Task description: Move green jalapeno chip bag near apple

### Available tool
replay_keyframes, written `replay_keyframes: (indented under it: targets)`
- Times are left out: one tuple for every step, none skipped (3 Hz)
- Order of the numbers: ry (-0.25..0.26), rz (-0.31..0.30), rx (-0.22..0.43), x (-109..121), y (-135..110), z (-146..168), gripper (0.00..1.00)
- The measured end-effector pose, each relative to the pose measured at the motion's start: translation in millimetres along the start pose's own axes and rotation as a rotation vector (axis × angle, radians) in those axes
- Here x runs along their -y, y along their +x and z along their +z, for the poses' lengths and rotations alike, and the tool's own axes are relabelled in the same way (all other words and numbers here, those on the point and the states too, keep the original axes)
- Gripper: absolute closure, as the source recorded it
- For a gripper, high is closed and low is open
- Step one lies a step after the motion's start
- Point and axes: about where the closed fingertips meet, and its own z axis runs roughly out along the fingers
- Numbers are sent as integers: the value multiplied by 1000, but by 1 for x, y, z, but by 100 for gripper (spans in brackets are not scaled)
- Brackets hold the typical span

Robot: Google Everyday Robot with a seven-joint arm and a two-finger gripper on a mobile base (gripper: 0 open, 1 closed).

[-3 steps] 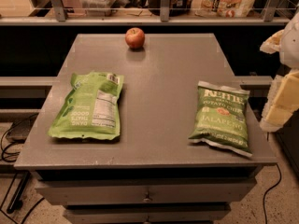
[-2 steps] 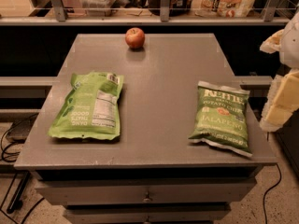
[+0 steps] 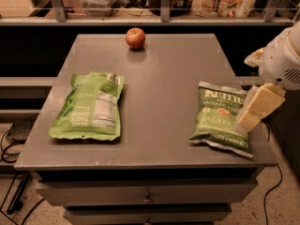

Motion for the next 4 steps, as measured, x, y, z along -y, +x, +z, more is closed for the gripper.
replay_keyframes:
  targets:
    - [-17, 62, 29, 3, 1, 37, 0]
    - [-38, 104, 13, 3, 9, 68, 0]
    - [-67, 138, 9, 1, 21, 86, 18]
    - [-72, 151, 3, 1, 26, 90, 40]
